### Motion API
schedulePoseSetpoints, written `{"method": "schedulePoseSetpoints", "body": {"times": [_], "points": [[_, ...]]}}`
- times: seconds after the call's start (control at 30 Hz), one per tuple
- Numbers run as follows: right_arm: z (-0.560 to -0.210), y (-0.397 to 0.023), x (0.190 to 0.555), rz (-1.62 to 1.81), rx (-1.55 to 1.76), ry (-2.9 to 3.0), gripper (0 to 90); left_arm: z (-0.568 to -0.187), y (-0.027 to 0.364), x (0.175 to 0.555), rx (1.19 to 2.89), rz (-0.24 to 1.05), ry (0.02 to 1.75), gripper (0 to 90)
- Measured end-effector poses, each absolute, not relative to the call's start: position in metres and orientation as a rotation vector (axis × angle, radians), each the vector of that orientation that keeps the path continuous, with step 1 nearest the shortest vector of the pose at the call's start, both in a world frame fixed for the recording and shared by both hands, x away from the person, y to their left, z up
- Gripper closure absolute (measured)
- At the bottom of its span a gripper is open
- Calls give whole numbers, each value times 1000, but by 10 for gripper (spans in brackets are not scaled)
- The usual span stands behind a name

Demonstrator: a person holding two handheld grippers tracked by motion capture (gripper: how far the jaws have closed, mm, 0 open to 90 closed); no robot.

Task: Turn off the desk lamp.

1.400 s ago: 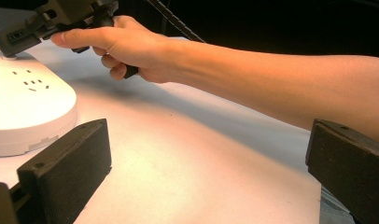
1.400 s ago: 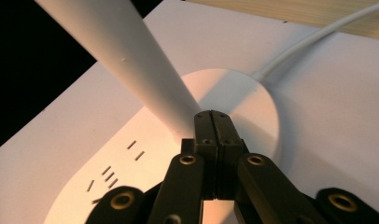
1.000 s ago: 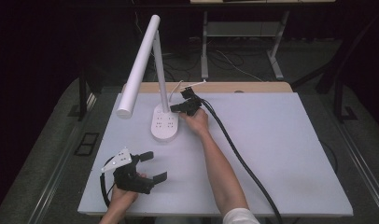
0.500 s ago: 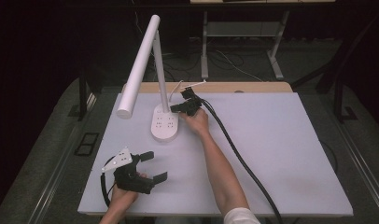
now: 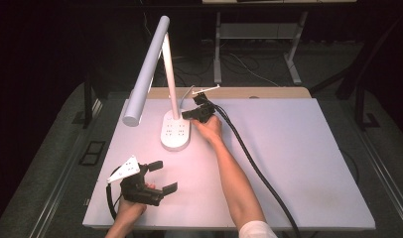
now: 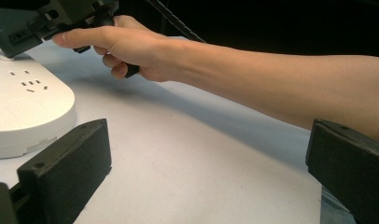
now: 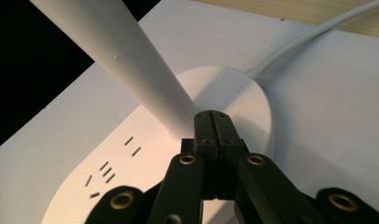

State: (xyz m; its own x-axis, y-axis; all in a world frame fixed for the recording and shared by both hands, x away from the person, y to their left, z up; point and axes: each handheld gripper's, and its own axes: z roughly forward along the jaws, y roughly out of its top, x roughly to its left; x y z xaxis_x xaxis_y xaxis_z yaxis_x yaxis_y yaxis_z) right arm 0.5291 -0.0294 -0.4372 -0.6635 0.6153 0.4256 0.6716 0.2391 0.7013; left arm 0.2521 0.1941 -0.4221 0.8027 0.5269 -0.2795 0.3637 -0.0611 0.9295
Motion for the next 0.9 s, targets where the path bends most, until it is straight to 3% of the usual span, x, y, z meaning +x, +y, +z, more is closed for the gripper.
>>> {"method": "schedulePoseSetpoints", "body": {"times": [0.9], "points": [[-444, -26, 529, -1472, -1256, -2346, 900, -421, 195, 251, 1661, 167, 712, 0]]}}
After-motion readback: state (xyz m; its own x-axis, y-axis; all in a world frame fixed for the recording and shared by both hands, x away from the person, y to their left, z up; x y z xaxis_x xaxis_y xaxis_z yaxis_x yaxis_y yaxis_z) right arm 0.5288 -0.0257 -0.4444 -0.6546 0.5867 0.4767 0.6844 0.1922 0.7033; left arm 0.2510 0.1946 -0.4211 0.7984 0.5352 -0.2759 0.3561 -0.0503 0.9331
